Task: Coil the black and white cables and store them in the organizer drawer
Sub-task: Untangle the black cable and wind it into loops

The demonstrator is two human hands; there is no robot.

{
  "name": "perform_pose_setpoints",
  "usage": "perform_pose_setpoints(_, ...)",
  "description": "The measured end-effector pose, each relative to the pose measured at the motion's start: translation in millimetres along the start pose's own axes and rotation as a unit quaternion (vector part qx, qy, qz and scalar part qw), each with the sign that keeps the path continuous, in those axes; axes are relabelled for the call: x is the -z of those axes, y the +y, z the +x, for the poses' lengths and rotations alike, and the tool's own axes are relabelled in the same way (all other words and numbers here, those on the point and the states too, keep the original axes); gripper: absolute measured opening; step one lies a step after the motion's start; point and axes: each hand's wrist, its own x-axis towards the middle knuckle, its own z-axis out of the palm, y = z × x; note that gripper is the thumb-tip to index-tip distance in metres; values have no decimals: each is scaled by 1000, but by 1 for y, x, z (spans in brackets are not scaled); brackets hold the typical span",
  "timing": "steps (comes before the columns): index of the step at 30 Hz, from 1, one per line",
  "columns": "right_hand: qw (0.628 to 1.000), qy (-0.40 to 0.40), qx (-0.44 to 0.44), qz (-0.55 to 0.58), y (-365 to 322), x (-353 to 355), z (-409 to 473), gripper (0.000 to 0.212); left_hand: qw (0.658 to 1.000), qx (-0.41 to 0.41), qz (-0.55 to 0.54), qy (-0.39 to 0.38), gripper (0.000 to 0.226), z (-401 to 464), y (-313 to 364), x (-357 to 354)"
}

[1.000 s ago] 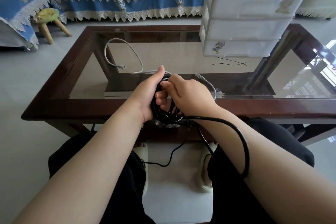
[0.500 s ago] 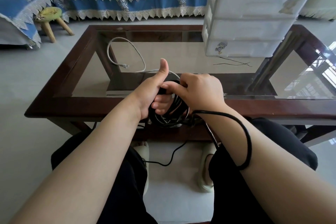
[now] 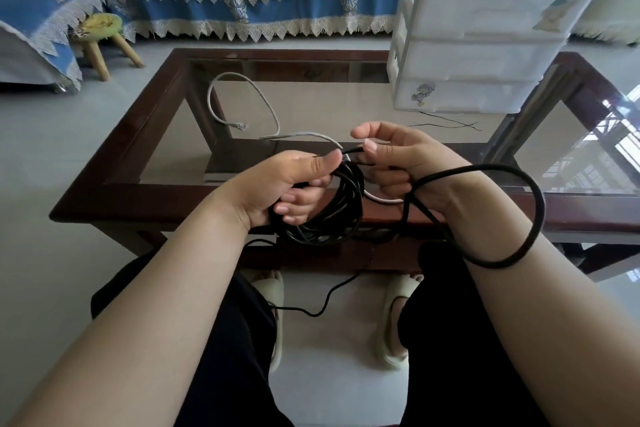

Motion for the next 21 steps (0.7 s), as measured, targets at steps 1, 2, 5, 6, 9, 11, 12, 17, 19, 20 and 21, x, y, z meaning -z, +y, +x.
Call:
perform_pose_setpoints(1, 1000, 10, 7, -20, -1, 2, 1, 13, 1000, -13, -9, 4, 49, -1, 0, 2)
perform_pose_setpoints(2, 999, 13, 12, -44, -2, 4, 0, 12, 1000, -23, -18, 9, 49, -2, 0, 5)
perform_pose_setpoints(5, 993, -20, -3, -119, 0, 9, -3, 23, 996, -51, -72, 20, 51, -8, 4, 17)
perform_pose_setpoints(6, 988, -37, -19, -146, 2, 9, -6, 25, 992, -64, -105, 25, 51, -11, 6, 24)
perform_pose_setpoints(9, 978, -91, -57, -177, 6, 7, -14, 20, 973, -113, -188, 71, 48, -18, 14, 39)
perform_pose_setpoints(11, 984, -130, -56, -110, 6, 8, -17, 20, 944, -154, -245, 155, 50, -19, 16, 42)
perform_pose_setpoints(12, 987, -141, -53, -62, 4, 8, -18, 24, 917, -181, -286, 212, 51, -18, 16, 43)
perform_pose_setpoints(17, 991, -62, -115, -38, 0, 1, -17, 56, 749, -260, -433, 429, 54, -14, 12, 49)
perform_pose_setpoints(19, 995, -12, -85, -52, 5, -4, -14, 54, 732, -248, -432, 464, 53, -13, 10, 51)
perform_pose_setpoints(20, 997, 24, -51, -53, 7, -5, -13, 48, 736, -239, -423, 472, 53, -13, 11, 51)
perform_pose_setpoints(21, 995, 78, -9, -66, 10, -6, -11, 40, 745, -229, -407, 476, 53, -12, 11, 50)
